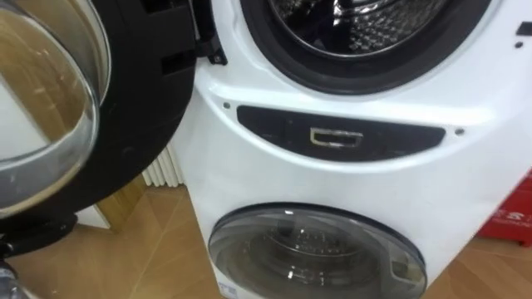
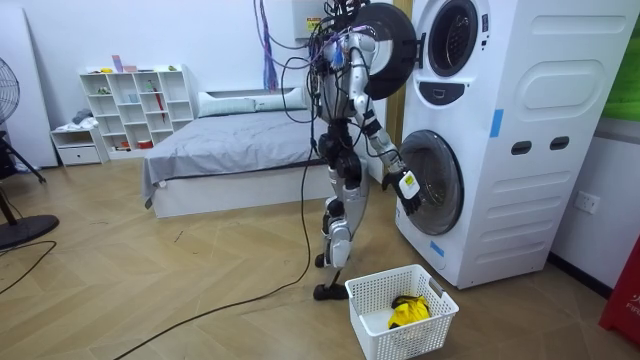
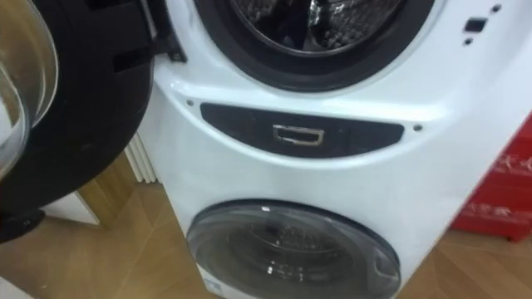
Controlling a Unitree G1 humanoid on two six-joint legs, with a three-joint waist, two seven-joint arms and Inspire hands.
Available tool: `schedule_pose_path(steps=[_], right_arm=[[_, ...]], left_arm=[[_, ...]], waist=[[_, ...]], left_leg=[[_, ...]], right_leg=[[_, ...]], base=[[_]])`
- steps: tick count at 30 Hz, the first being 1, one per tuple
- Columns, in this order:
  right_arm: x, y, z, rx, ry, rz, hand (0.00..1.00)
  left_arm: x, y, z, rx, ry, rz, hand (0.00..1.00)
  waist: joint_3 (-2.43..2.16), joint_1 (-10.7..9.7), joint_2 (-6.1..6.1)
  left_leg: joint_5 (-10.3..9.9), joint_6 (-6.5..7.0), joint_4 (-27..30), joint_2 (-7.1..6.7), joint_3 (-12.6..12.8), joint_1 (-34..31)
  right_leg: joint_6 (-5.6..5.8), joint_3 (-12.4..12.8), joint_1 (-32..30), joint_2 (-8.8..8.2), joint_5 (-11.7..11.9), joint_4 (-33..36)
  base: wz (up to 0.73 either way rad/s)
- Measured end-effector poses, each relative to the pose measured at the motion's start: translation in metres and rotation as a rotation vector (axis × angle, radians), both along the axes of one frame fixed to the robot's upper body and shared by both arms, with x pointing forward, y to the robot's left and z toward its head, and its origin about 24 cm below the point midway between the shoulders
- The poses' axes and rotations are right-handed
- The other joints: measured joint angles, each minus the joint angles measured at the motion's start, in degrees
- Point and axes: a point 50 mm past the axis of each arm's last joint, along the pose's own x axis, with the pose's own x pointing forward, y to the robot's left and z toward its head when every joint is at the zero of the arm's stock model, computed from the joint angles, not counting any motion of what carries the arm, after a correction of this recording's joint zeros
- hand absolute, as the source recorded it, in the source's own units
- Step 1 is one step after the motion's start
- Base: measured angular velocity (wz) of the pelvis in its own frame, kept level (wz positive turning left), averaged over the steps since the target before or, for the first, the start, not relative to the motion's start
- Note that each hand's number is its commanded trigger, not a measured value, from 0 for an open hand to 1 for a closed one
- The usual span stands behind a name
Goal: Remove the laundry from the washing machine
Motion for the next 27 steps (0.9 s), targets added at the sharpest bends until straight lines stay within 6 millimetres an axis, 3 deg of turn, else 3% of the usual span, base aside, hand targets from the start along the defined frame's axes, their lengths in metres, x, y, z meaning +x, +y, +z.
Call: schedule_pose_path(steps=[4, 10, 17, 23, 24, 27], right_arm=[[-0.005, 0.001, -0.003, 0.031, 0.021, -0.037, 0.0], [0.0, 0.009, -0.009, 0.074, 0.045, -0.033, 0.0], [0.009, 0.02, -0.01, 0.126, 0.029, -0.029, 0.0], [0.01, 0.026, -0.013, 0.158, 0.034, -0.022, 0.0], [0.01, 0.026, -0.013, 0.16, 0.032, -0.021, 0.0], [0.011, 0.026, -0.012, 0.155, 0.015, -0.016, 0.0]], left_arm=[[0.001, -0.013, 0.004, 0.018, -0.004, -0.067, 0.0], [-0.017, -0.026, 0.003, 0.04, 0.0, -0.134, 0.0], [-0.034, -0.054, 0.001, 0.013, -0.019, -0.22, 0.0], [-0.049, -0.074, -0.006, -0.014, -0.017, -0.317, 0.0], [-0.051, -0.078, -0.008, 0.01, -0.014, -0.341, 0.0], [-0.054, -0.086, -0.013, 0.02, -0.015, -0.398, 0.0]], waist=[[0.01, -0.06, -0.02], [0.08, -1.85, -0.27], [0.3, -2.23, 0.11], [0.08, -2.9, -0.2], [-0.13, -2.93, -0.54], [-0.12, -3.07, -0.53]], left_leg=[[-0.29, 0.37, 1.67, -0.27, -1.45, -1.73], [-0.63, 1.04, 2.89, -0.4, -1.97, -2.32], [-0.87, 1.84, 5.16, -0.73, -2.7, -4.52], [0.24, 2.67, 4.04, -1.89, -2.87, -3.85], [0.53, 2.78, 3.95, -2.09, -2.9, -3.87], [1.34, 3.0, 3.45, -2.46, -2.91, -3.88]], right_leg=[[0.26, -1.48, 0.01, -0.08, 0.33, -0.01], [0.51, -1.35, -0.06, -0.13, 0.98, 0.1], [1.28, -1.67, -0.7, -0.23, 1.47, 0.1], [1.98, -1.56, -0.43, -1.34, 1.43, 0.31], [2.14, -1.57, -0.44, -1.5, 1.46, 0.28], [2.46, -1.54, -0.58, -1.82, 1.64, 0.22]], base=[[0.19], [0.06], [0.05], [0.04], [0.03], [0.03]])
